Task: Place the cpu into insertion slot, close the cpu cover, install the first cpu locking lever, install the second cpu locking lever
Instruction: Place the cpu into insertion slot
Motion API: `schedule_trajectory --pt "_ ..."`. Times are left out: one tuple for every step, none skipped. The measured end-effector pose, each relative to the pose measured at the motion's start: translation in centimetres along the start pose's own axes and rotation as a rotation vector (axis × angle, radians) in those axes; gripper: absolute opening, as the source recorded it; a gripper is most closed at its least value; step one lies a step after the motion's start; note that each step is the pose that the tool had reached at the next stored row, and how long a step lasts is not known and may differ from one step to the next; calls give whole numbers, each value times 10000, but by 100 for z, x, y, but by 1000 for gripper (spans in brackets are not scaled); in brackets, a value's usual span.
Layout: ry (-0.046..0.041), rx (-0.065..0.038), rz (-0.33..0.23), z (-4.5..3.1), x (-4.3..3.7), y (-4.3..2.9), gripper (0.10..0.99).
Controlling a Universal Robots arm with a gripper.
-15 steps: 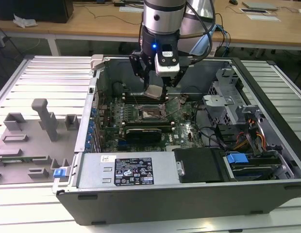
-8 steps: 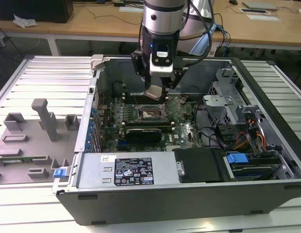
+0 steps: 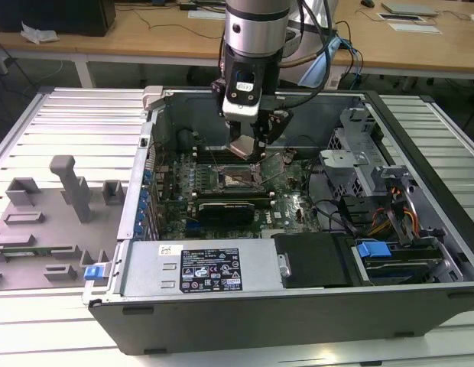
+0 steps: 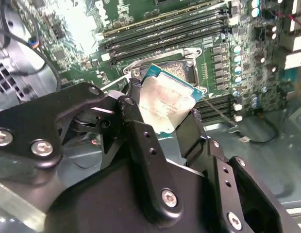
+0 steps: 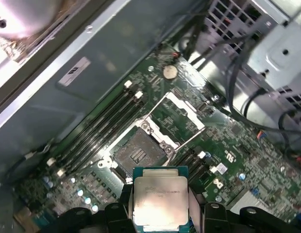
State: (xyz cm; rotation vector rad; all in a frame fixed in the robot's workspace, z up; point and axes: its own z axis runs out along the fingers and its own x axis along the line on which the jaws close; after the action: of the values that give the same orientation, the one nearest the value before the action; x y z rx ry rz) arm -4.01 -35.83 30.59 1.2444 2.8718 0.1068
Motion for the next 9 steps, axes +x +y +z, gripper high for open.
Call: schedule_trajectory --pt "-17 -4 262 8 0 -1 541" --pt "-41 -12 619 19 0 -1 541" --pt "-64 -18 971 30 0 -2 541" --pt "-90 -25 1354 45 -1 -3 541" --pt "-110 -30 1642 58 -1 -4 541" --pt "-122 -34 1838 68 -1 -5 541" --pt "-133 -37 2002 76 -1 -5 541" --pt "-151 -41 2268 91 -2 -6 541" --pt "-172 -47 2586 108 -2 -7 541"
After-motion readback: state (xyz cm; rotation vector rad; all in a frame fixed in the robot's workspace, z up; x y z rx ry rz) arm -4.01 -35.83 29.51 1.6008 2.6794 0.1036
